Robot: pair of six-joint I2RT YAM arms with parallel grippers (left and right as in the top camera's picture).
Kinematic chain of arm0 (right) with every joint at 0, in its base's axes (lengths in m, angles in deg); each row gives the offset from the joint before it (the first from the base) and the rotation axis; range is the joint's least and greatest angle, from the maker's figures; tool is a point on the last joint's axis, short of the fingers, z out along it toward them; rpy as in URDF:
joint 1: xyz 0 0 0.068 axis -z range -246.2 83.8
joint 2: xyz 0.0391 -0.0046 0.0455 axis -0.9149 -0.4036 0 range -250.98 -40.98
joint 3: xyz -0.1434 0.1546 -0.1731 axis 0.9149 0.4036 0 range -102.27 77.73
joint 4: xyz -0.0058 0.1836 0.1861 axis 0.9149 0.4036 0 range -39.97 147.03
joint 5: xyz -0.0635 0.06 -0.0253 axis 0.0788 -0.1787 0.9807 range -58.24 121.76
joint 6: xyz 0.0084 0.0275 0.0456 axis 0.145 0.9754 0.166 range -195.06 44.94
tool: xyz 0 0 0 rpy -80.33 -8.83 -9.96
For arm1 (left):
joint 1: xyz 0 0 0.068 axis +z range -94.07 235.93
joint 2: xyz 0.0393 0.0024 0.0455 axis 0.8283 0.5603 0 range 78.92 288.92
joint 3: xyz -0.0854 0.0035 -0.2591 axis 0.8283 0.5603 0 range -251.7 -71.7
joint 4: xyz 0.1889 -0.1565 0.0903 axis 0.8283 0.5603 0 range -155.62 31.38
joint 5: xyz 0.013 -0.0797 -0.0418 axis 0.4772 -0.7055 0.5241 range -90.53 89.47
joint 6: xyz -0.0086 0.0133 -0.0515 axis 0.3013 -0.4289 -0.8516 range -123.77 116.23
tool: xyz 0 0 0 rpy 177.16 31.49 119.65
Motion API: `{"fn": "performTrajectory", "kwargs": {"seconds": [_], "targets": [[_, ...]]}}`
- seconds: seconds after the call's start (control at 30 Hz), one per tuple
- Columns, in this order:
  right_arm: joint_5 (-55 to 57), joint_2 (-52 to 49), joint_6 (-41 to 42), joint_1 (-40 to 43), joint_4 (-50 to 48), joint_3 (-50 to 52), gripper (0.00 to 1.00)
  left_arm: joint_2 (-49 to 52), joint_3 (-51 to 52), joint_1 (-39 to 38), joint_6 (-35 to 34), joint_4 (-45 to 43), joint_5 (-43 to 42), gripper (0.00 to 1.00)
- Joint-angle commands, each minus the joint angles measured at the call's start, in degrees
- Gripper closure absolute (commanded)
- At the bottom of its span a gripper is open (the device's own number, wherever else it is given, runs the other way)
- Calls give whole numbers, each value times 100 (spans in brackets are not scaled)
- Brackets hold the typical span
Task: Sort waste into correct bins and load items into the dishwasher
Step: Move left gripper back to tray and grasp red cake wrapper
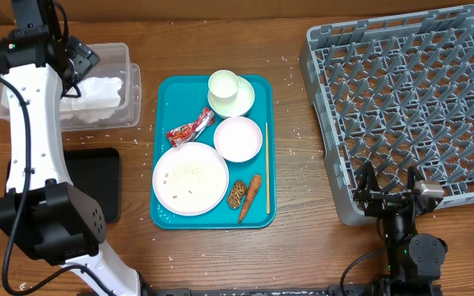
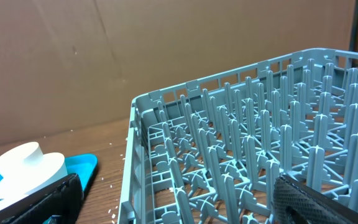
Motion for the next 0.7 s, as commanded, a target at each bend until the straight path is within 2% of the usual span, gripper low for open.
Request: {"fn": "performTrajectory", "kwargs": {"seconds": [0.0, 0.07, 0.2, 0.27, 0.5, 0.67], "targets": [[-9, 15, -39, 42, -37, 61, 0, -66, -68, -13, 63, 181, -365, 0], [-9, 15, -39, 44, -37, 61, 0, -68, -63, -22, 313, 289, -997, 0], [-9, 15, -39, 42, -37, 61, 0, -66, 129, -219, 1451, 282, -2583, 0], [-9, 15, -39, 42, -37, 61, 0, -66, 326, -428, 1888, 286, -2938, 0], [-9, 15, -39, 42, -37, 61, 0, 9, 1318, -1475, 2876, -138, -2750, 0], [-9, 15, -39, 44, -37, 61, 0, 212, 1703, -2059, 3075, -542, -1821, 0]]}}
